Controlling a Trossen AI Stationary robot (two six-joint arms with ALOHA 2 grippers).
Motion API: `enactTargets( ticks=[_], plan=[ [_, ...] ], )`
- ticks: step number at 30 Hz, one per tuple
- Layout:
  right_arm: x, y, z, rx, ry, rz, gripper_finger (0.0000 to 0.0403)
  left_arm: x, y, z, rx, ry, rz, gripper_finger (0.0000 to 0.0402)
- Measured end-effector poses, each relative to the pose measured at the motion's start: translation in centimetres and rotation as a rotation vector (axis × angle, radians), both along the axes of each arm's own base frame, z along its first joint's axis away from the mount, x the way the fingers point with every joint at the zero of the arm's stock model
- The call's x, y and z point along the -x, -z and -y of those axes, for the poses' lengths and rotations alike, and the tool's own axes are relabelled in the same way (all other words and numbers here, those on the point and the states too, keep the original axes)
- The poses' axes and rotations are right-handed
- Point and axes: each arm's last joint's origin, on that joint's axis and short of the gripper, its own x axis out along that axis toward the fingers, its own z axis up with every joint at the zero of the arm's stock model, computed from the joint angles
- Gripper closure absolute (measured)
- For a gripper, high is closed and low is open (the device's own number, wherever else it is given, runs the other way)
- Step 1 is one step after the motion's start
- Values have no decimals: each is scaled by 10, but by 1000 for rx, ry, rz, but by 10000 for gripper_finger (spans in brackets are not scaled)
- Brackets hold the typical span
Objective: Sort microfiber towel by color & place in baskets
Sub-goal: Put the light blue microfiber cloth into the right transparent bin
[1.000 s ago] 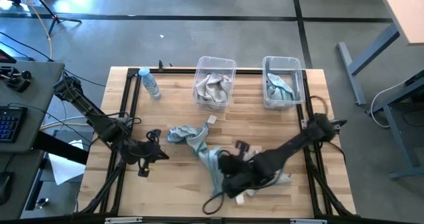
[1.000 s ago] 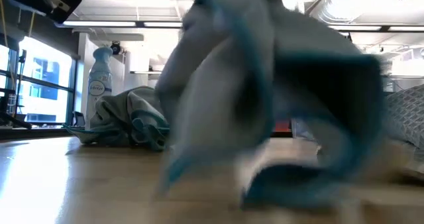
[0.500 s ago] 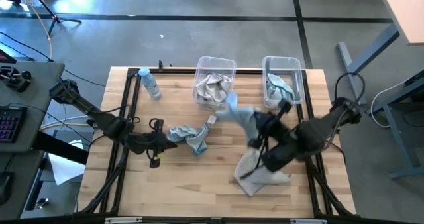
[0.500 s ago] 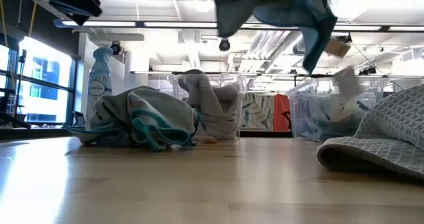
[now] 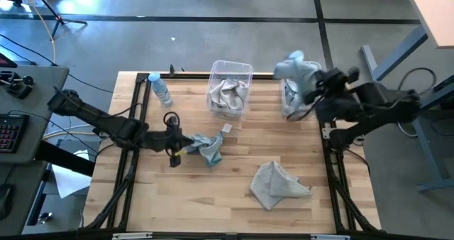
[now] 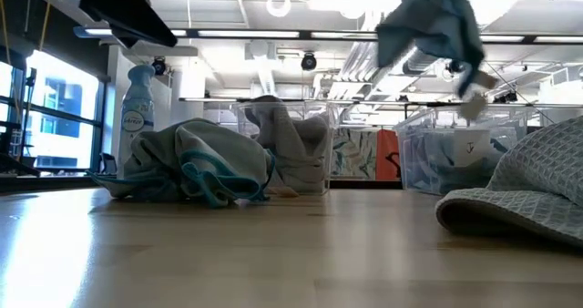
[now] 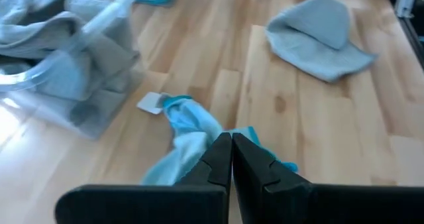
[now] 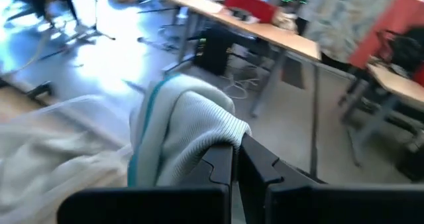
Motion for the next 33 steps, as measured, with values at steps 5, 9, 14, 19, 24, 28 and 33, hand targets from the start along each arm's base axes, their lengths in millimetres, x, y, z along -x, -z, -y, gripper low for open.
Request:
enactTargets(
  ticks=[5, 9, 14, 19, 24, 28, 33],
  plan=[
    [18, 10, 19, 41, 94, 34, 403, -4, -1, -11, 4, -60, 15, 401],
    [9, 13, 31, 73, 91, -23, 403, -8, -3, -21, -6, -101, 29, 401],
    [-11, 7, 56, 124, -30, -65, 403, -12, -6, -32, 2, -156, 72, 401],
    [-4, 5, 87, 141, 46, -32, 403, -14, -9, -38, 28, -195, 108, 401],
    [9, 16, 99, 30, 33, -73, 403, -15, -9, -38, 41, -198, 112, 401],
    [17, 32, 100, -91, 71, -160, 403, -15, -9, -37, 44, -198, 114, 401],
    [18, 40, 97, -197, 2, -154, 403, -15, -9, -38, 41, -203, 115, 401]
  ],
)
